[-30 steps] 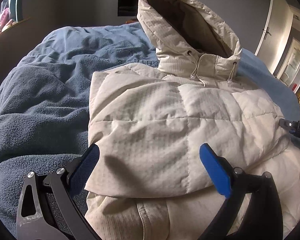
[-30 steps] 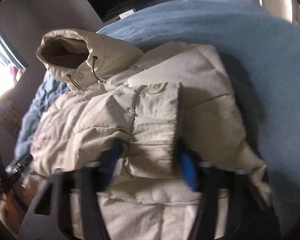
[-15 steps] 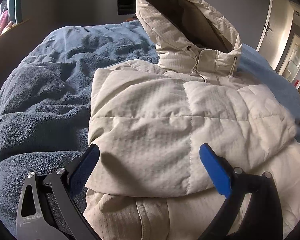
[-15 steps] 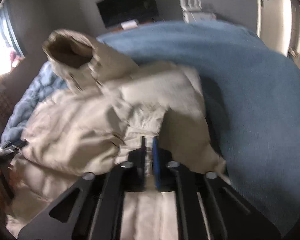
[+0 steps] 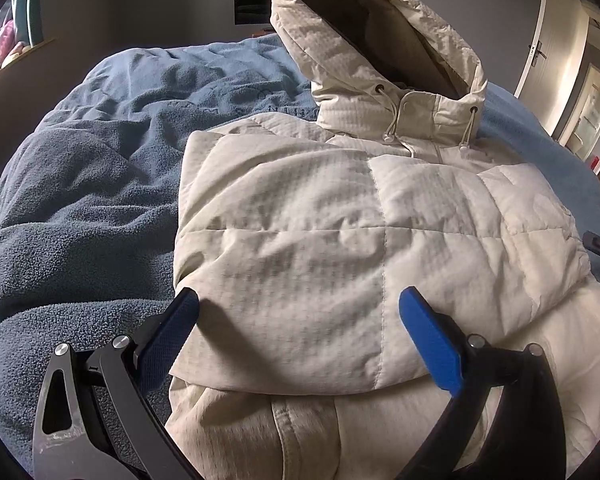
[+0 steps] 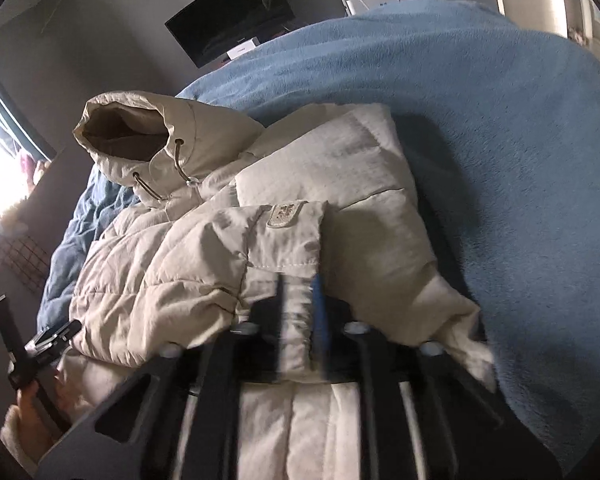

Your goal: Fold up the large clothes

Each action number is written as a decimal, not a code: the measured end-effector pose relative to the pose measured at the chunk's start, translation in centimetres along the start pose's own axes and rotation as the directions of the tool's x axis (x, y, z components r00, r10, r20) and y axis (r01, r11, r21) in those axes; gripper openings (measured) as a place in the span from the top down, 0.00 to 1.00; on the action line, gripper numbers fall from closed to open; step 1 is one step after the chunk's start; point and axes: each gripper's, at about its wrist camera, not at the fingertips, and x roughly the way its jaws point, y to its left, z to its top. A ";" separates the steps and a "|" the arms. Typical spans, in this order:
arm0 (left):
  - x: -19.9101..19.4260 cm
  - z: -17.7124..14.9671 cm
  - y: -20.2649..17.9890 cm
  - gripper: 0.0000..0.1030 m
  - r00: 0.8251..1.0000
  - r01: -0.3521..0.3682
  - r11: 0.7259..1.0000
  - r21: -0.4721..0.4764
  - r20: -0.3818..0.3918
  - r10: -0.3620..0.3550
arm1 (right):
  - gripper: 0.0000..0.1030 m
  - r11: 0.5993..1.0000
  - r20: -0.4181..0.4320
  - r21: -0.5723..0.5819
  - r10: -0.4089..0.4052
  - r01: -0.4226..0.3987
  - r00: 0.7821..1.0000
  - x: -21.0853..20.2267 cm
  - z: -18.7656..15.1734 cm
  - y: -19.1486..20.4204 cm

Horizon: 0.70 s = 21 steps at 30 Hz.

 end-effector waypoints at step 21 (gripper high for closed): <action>-0.8 -1.0 -1.2 0.07 1.000 -0.030 0.999 0.023 -0.009 0.030 | 0.85 0.989 -0.101 -0.147 -0.040 0.025 0.994 -0.5 -2.8 1.9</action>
